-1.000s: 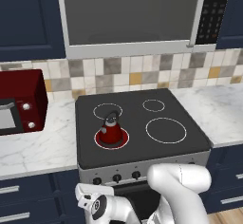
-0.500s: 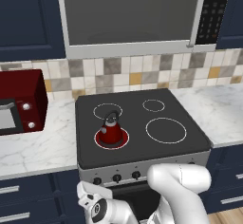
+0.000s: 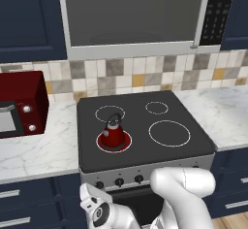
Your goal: Lower the heat of the kettle.
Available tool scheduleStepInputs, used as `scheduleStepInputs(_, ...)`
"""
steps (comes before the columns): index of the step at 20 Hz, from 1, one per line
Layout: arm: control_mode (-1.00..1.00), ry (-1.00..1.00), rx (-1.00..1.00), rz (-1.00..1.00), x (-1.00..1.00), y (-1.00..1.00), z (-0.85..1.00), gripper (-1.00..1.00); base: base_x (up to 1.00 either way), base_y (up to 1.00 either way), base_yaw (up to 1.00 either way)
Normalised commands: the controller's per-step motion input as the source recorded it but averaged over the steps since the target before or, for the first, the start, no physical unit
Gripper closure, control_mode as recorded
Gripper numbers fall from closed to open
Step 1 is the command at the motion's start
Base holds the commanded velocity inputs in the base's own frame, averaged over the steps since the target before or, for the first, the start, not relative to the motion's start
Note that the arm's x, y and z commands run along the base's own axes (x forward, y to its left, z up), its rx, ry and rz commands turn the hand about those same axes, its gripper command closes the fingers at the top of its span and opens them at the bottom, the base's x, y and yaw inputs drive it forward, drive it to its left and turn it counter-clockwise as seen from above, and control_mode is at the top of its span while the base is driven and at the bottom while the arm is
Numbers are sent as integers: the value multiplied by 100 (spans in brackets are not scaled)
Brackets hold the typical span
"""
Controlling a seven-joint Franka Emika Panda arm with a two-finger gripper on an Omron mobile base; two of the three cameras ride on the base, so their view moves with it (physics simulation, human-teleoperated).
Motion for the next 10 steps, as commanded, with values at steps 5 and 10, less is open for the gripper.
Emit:
scheduleStepInputs(5, -100, -3, 30, 0, 0, 16, 0, 100, 0, 0, 0)
scheduleStepInputs(10, -100, -3, 28, -1, 0, 19, 0, 100, 0, 0, 0)
